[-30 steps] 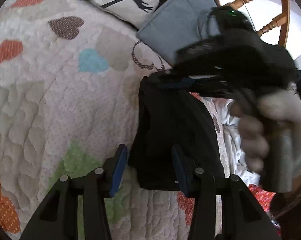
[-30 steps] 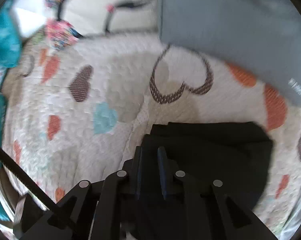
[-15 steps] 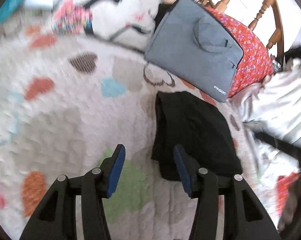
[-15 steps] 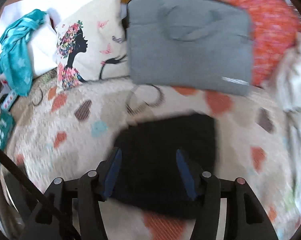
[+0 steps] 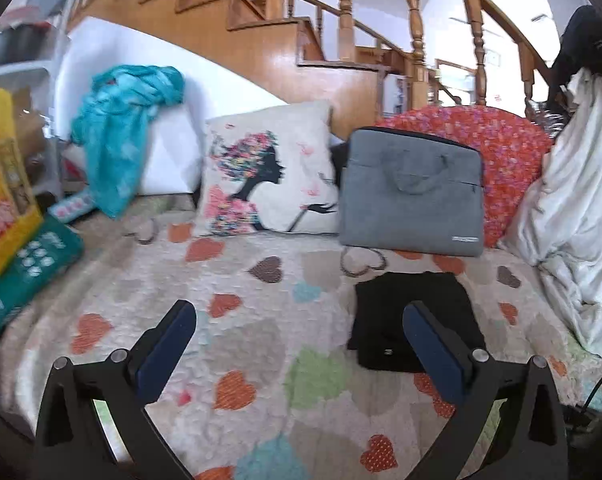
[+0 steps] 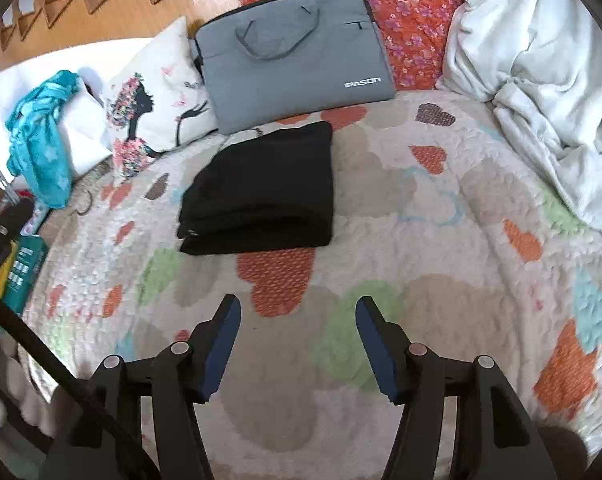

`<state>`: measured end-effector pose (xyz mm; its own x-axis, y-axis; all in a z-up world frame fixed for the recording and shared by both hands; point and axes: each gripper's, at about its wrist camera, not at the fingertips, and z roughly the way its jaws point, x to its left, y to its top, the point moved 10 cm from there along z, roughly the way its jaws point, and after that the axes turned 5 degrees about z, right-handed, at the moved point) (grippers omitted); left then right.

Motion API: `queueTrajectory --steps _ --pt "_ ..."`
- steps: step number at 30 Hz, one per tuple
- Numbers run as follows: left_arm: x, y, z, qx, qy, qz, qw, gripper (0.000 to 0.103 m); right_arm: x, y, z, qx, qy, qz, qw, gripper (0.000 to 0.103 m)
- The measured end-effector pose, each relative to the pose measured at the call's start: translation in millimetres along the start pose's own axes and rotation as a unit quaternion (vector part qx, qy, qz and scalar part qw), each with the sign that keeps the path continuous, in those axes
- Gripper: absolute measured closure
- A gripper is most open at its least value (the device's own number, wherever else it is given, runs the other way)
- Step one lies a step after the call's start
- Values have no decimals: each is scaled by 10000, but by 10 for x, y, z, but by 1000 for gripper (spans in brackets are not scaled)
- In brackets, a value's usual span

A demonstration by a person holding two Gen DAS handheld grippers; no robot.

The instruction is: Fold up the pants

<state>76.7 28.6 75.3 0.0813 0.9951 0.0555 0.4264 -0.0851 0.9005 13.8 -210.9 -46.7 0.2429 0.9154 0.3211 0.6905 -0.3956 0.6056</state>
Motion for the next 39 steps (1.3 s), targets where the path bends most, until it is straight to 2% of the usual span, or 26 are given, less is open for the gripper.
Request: queueTrajectory --steps 3,9,15,23,39 --pt "7 -47 -72 166 171 -10 9997 0 63 -85 22 27 87 -5 10000 36" --pt "-168 -342 59 852 -94 172 9962 0 82 -192 53 49 46 -176 9998 34" --pt "-345 -675 200 1480 -250 324 9881 0 -6 -235 126 110 -57 -144 9998 31" --pt "-524 -801 192 1598 -425 631 9842 0 -63 -292 224 226 -155 -122 9996 31" --pt "-550 -1000 330 1953 -598 582 9772 0 21 -405 337 345 -311 -455 9979 29"
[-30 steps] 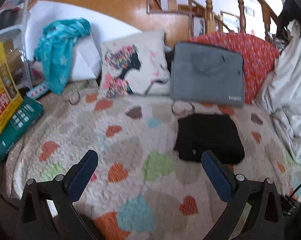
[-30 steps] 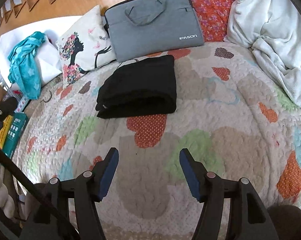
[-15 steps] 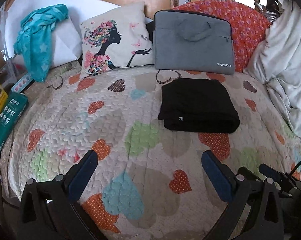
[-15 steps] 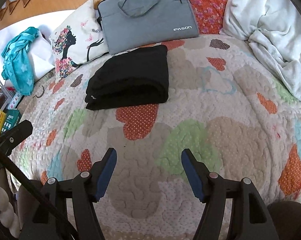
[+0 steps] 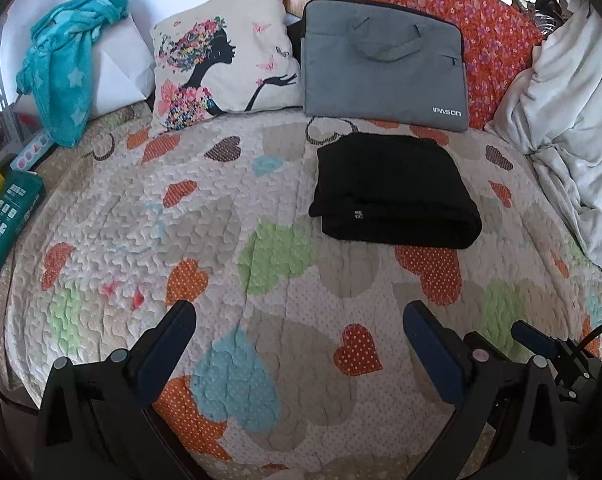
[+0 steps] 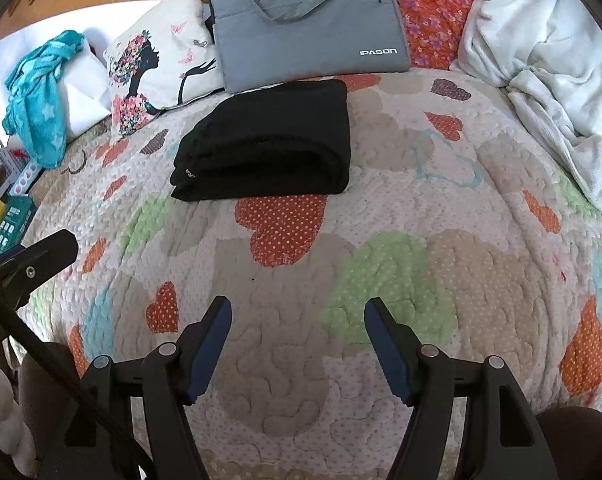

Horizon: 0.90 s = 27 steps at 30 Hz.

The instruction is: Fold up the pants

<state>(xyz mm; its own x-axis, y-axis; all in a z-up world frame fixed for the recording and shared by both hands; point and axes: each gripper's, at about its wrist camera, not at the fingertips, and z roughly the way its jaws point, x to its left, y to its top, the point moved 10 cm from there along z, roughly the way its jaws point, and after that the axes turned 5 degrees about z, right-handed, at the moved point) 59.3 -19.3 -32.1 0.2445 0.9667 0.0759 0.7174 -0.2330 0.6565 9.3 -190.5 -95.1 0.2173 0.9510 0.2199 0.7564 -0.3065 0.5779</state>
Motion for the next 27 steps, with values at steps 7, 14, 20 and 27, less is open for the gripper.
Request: queueTrajectory --steps 7,14,20,27 --pt "18 -63 117 193 -67 -102 9997 0 4 -23 50 66 -19 -22 10000 28" --pt "9 -104 208 324 -124 -123 9993 0 7 -37 109 133 -53 -23 9999 28" --pt "15 -162 315 531 -250 -211 9981 0 19 -39 175 189 -109 -84 9997 27" --pt "34 -193 368 597 -283 -241 9975 0 27 -52 206 225 -160 -135 9995 27"
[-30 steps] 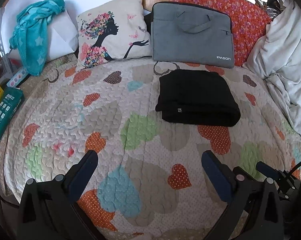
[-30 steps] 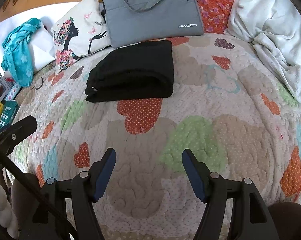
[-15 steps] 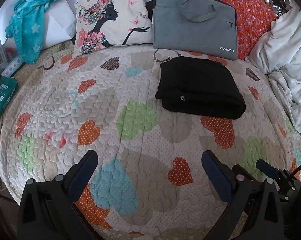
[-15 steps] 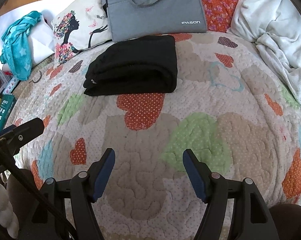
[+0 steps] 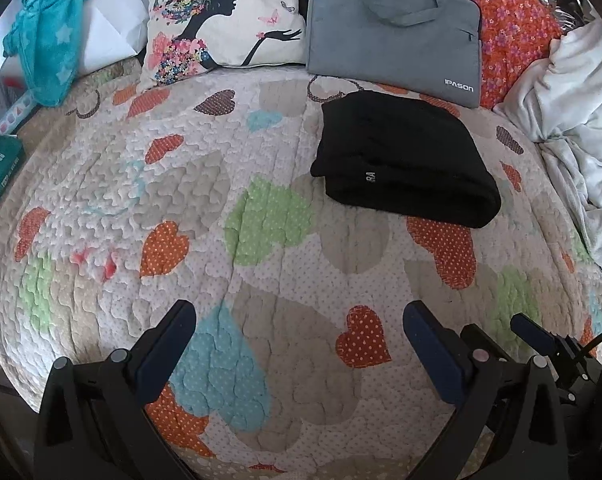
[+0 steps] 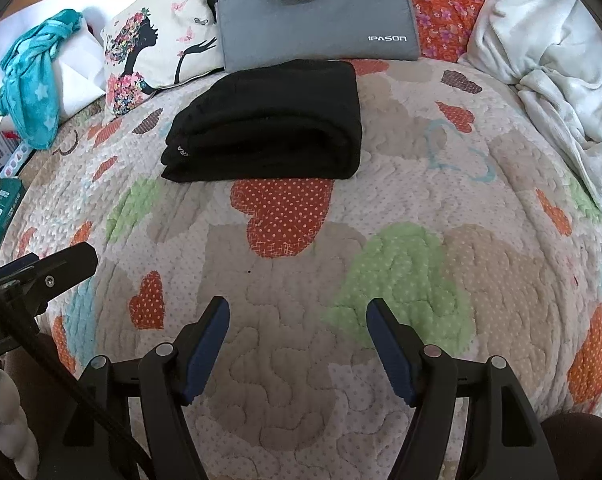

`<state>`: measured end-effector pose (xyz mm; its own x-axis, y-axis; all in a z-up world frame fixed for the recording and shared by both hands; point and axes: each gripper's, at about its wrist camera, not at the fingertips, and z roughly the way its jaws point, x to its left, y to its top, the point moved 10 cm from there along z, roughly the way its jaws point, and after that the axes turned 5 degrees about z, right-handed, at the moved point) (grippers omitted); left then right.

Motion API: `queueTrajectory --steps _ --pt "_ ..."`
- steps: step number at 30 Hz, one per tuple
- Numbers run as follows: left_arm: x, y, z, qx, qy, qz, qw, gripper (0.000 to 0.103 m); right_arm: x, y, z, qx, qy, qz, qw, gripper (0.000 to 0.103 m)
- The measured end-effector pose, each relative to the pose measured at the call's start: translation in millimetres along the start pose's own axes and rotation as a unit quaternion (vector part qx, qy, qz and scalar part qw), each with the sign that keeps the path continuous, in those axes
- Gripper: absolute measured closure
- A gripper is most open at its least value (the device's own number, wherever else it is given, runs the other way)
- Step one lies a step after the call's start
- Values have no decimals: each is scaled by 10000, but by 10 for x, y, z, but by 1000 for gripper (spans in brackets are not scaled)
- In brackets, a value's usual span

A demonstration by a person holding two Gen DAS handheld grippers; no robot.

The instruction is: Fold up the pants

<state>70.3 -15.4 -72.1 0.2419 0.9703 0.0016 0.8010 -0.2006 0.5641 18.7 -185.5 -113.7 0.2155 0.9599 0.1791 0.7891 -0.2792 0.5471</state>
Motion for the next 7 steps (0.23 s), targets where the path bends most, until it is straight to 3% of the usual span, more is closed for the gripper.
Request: queueTrajectory --steps 7 --pt "-70 -36 25 84 -180 58 9998 0 3 -6 20 36 -15 -8 10000 27"
